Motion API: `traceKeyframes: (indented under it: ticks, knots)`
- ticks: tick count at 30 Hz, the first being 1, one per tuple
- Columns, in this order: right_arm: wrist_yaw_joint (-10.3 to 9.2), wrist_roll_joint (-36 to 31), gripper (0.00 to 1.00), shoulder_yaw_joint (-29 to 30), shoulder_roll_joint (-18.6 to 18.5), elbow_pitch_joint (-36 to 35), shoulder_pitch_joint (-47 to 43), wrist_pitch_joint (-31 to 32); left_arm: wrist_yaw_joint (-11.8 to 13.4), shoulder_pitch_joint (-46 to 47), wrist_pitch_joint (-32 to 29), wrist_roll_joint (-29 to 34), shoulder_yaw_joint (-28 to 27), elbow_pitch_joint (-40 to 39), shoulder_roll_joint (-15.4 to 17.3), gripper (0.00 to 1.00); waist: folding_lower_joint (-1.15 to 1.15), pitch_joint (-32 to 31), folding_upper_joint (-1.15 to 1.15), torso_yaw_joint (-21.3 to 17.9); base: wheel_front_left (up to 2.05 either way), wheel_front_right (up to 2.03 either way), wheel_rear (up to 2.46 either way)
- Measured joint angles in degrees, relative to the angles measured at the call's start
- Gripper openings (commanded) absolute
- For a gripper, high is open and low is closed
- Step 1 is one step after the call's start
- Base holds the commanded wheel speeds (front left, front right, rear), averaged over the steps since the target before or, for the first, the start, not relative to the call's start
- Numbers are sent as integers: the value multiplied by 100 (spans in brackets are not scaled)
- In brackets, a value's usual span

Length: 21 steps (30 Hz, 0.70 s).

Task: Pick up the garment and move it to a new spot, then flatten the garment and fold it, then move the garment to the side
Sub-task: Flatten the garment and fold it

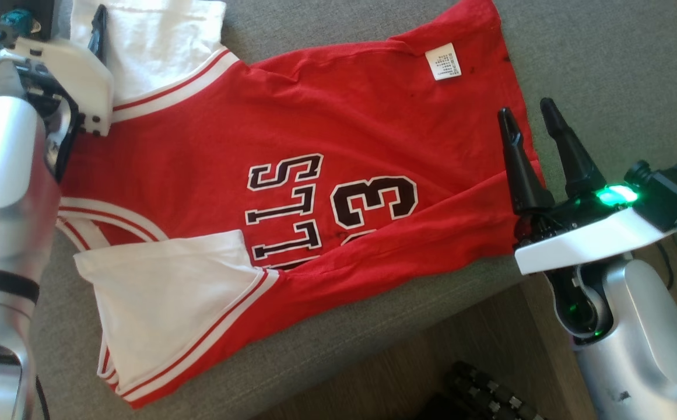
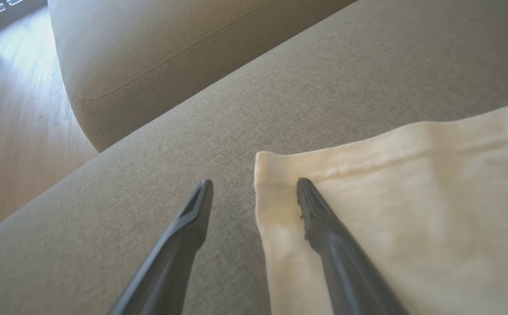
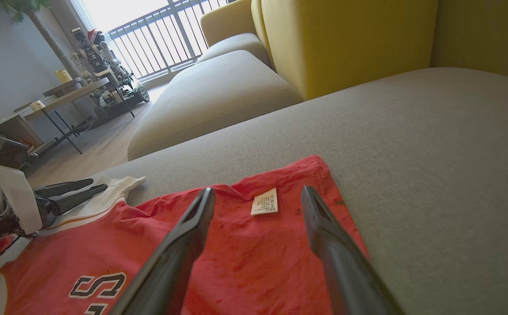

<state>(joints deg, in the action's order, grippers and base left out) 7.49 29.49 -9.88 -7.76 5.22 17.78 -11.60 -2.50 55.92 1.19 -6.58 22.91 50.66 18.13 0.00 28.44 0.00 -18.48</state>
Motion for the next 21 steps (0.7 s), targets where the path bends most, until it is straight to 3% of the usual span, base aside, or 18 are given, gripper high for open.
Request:
traceKeyframes:
  ticks: [8, 10, 11, 21]
  knots:
    - [0, 32, 100, 2, 0, 67, 93, -55, -8, 447, 177, 56, 119, 586, -51, 100, 0, 97, 0, -57, 0, 0, 0]
    - [1, 32, 100, 5, 1, 69, 93, -60, -52, 525, 193, 56, 174, 711, -70, 16, 0, 104, 0, -60, 0, 0, 0]
    - [1, 32, 100, 11, 1, 70, 93, -60, -77, 559, 193, 55, 208, 754, -88, 0, 0, 106, 0, -59, 0, 0, 0]
    - [0, 31, 100, 270, 2, 178, 94, -58, -102, 626, 826, -176, 141, 1045, -350, 0, 0, 37, 0, 141, 0, 0, 0]
